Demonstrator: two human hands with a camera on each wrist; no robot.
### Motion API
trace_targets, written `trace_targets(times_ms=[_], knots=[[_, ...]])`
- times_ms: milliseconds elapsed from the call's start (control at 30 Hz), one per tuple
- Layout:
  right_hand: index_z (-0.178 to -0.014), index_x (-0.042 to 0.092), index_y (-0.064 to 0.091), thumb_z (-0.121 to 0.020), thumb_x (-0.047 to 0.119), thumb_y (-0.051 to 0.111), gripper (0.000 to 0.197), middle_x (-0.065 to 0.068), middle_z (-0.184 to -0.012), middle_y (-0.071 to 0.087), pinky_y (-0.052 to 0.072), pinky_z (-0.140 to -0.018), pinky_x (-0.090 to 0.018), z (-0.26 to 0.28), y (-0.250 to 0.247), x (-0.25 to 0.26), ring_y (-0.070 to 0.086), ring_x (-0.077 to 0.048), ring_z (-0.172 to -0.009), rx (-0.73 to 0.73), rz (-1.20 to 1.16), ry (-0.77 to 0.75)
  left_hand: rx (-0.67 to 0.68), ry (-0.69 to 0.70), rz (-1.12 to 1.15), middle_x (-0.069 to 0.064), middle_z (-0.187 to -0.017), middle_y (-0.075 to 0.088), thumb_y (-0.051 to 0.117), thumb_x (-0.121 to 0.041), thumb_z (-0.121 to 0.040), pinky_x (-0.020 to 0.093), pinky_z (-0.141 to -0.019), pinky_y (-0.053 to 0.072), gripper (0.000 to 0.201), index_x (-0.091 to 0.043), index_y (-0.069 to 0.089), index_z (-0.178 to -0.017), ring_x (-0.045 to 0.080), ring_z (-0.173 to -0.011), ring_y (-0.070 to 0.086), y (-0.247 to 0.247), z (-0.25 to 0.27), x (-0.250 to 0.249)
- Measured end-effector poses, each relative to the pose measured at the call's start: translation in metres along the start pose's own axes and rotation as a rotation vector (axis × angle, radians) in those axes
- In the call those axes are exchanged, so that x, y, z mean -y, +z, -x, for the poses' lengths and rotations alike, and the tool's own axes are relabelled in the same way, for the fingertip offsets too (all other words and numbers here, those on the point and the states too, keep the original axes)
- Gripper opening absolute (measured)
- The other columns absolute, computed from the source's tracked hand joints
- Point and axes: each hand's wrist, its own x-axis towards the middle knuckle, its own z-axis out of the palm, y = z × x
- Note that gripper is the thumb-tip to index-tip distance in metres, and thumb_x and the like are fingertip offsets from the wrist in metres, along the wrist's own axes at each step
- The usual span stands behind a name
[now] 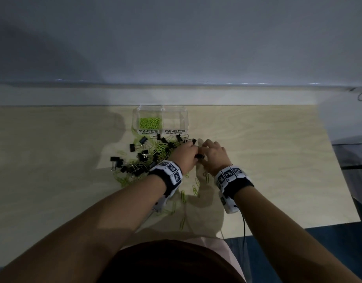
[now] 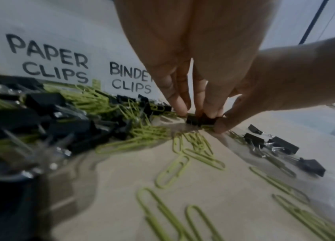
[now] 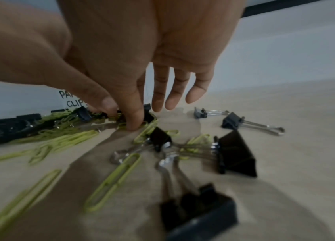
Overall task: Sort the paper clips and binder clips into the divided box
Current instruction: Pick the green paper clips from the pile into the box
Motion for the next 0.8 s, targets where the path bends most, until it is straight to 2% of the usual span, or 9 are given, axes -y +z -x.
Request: trace_targets(times_ms=[100,233,300,400,500,567,633,700,800], knots=[[-0.108,0.021,0.063,-0.083,0.024,0.060,0.025,-0.009,-0.108,0.053,0.042,-0.082,-0.042,0.001,0.004,-0.004,0.047,-0.032,-0.100,-0.035,0.019,-0.044,-0.005,-0.045,-0.010,0.010,-0.104,0.054,0.058,-0.015,-0.088,0.038,-0.081,0.046,0.014,-0.005,0.061,-0.097,0.029,-0.095,0.056,0.006,-0.008,0.000],[-0.094,0.017,0.069,-0.077,0.016,0.066,0.017,-0.010,-0.097,0.059,0.045,-0.074,-0.042,0.008,0.008,-0.013,0.052,-0.034,-0.091,-0.133,-0.043,-0.098,-0.026,0.034,-0.002,0.012,-0.107,0.059,0.054,-0.009,-0.088,0.035,-0.080,0.047,0.010,-0.006,0.063,-0.090,0.031,-0.094,0.059,0.006,-0.005,0.005],[-0.090,0.018,0.071,-0.075,0.015,0.069,0.015,-0.009,-0.093,0.061,0.047,-0.070,-0.042,0.010,0.010,-0.019,0.054,-0.033,-0.085,-0.178,-0.095,-0.112,-0.032,0.048,0.032,0.009,-0.101,0.060,0.051,-0.007,-0.087,0.033,-0.078,0.048,0.011,-0.006,0.062,-0.089,0.027,-0.090,0.059,0.005,0.001,0.013],[-0.089,0.019,0.072,-0.077,0.015,0.066,0.014,-0.004,-0.093,0.063,0.049,-0.073,-0.039,0.010,0.006,-0.029,0.054,-0.027,-0.085,-0.187,-0.170,-0.117,-0.026,0.049,0.054,0.007,-0.097,0.059,0.051,-0.010,-0.088,0.032,-0.075,0.049,0.012,-0.005,0.062,-0.090,0.022,-0.083,0.056,0.004,0.012,0.027],[-0.085,0.018,0.074,-0.079,0.013,0.066,0.011,-0.001,-0.087,0.065,0.050,-0.070,-0.031,0.008,-0.003,-0.037,0.059,-0.019,-0.078,-0.190,-0.368,-0.031,-0.023,0.074,0.068,0.006,-0.106,0.056,0.053,-0.012,-0.089,0.026,-0.074,0.044,0.014,-0.008,0.060,-0.100,0.021,-0.088,0.056,0.006,0.016,0.031],[-0.083,0.017,0.074,-0.078,0.009,0.068,0.011,0.001,-0.080,0.067,0.052,-0.069,-0.026,0.007,-0.009,-0.041,0.061,-0.013,-0.071,-0.147,-0.494,0.065,-0.035,0.103,0.066,0.005,-0.117,0.052,0.056,-0.016,-0.089,0.027,-0.082,0.047,0.025,-0.009,0.059,-0.113,0.019,-0.098,0.055,0.010,0.013,0.023],[-0.080,0.015,0.074,-0.074,0.006,0.073,0.011,0.001,-0.077,0.070,0.052,-0.071,-0.020,0.007,-0.010,-0.045,0.064,-0.010,-0.070,-0.112,-0.628,0.170,-0.043,0.111,0.019,0.006,-0.120,0.051,0.057,-0.020,-0.090,0.032,-0.089,0.048,0.032,-0.008,0.057,-0.120,0.020,-0.104,0.052,0.017,0.007,0.012],[-0.073,0.013,0.072,-0.070,0.002,0.077,0.013,-0.004,-0.076,0.071,0.053,-0.070,-0.021,0.007,-0.009,-0.047,0.067,-0.013,-0.070,-0.128,-0.772,0.255,-0.028,0.081,-0.042,0.009,-0.115,0.051,0.057,-0.018,-0.090,0.038,-0.090,0.048,0.027,-0.006,0.059,-0.114,0.024,-0.105,0.051,0.023,0.002,0.003],[-0.067,0.008,0.066,-0.068,-0.008,0.074,0.018,-0.006,-0.070,0.068,0.050,-0.059,-0.017,0.008,-0.007,-0.048,0.063,-0.003,-0.059,-0.133,-0.926,0.322,-0.024,0.049,-0.072,0.011,-0.103,0.054,0.056,-0.009,-0.088,0.038,-0.084,0.049,0.009,-0.003,0.062,-0.091,0.026,-0.097,0.054,0.024,0.000,-0.003]])
